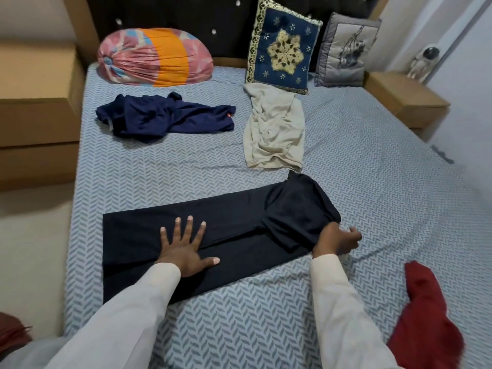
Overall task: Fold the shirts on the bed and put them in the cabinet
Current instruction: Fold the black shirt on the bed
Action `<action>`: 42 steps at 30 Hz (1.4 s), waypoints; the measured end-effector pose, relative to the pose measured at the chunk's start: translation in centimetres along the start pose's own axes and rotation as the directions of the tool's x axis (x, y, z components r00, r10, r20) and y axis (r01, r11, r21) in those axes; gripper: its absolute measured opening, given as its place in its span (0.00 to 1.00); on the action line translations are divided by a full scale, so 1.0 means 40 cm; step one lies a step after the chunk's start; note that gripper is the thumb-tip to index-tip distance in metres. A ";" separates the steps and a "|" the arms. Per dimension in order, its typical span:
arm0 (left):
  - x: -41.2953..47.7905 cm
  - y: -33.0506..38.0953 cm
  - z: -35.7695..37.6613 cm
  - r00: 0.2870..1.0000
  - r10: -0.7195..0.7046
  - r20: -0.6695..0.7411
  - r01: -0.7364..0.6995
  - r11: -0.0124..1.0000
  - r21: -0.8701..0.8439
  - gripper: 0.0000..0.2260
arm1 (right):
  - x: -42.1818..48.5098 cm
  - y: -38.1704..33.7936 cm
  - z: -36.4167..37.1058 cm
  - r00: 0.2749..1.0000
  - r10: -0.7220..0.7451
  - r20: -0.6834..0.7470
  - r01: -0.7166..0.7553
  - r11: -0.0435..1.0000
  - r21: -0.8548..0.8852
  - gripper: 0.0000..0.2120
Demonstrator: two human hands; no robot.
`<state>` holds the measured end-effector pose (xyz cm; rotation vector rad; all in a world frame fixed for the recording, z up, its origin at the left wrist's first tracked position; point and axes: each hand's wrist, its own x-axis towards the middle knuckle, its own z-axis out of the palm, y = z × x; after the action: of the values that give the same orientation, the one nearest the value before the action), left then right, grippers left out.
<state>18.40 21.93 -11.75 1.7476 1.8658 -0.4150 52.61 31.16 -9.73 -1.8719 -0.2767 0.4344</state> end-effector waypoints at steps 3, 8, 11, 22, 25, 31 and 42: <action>0.000 0.002 -0.003 1.000 -0.004 0.009 0.004 1.000 0.005 0.49 | 0.020 -0.063 0.045 0.984 -0.091 0.151 0.108 0.988 -0.107 0.18; 0.006 0.003 -0.002 1.000 -0.009 0.029 0.009 1.000 0.012 0.49 | 0.060 -0.111 0.209 0.784 -0.032 0.620 0.327 0.871 -0.368 0.24; 0.009 0.004 0.001 0.999 -0.012 0.035 0.012 1.000 0.010 0.50 | 0.084 -0.118 0.296 0.762 0.028 0.647 0.334 0.839 -0.430 0.27; 0.012 0.001 0.000 0.999 -0.002 0.041 0.002 1.000 0.007 0.49 | 0.124 -0.234 0.351 0.750 0.035 0.660 0.225 0.925 -0.305 0.09; 0.012 0.001 0.000 0.999 -0.004 0.041 0.003 1.000 0.010 0.49 | 0.171 -0.187 0.302 0.815 0.013 0.579 0.215 0.922 -0.322 0.11; 0.009 0.004 -0.004 0.999 -0.010 0.048 0.009 1.000 0.007 0.49 | 0.103 -0.128 0.185 0.840 -0.281 0.465 0.504 0.724 -0.472 0.18; 0.014 0.034 -0.077 0.997 -0.067 -0.034 0.070 0.994 0.084 0.62 | 0.079 -0.131 0.261 0.663 -0.287 0.692 0.727 0.468 -0.503 0.08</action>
<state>19.20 24.29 -9.43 1.7581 1.9608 -0.5031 51.12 43.08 -8.36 -2.2700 -1.6318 0.3974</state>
